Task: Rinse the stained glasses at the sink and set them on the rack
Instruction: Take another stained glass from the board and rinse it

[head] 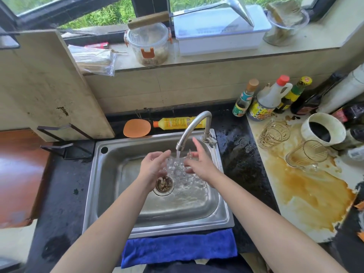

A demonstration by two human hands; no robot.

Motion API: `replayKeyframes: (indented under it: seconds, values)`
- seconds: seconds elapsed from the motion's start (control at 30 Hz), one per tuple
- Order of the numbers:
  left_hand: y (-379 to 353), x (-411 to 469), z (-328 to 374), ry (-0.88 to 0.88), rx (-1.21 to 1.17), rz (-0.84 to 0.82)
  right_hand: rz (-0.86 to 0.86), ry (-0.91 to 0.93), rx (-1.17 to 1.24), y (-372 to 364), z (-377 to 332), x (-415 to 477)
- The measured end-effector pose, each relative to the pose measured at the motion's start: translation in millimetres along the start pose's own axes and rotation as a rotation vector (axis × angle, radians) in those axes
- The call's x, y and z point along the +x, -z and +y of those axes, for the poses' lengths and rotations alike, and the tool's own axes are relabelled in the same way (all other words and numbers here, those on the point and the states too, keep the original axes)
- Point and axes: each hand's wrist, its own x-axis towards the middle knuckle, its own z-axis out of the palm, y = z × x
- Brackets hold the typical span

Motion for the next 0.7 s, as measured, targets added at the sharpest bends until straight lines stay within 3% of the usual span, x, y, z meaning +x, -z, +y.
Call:
replayKeyframes:
  seconds: [0.13,0.3,0.57,0.7]
  values:
    - [25,-4,-2,-0.041,-0.159,0.057,-0.091,-0.073,0.003,-14,-10,6]
    - [43,-5,-7,-0.098,-0.227,0.03,-0.104,0.007,-0.057,-31,-17,12]
    - [35,3,-9,0.147,-0.298,-0.049,-0.037,0.177,-0.152,-25,-11,3]
    - [12,1,-4,0.13,-0.284,-0.14,0.032,0.195,-0.353,0,1,-4]
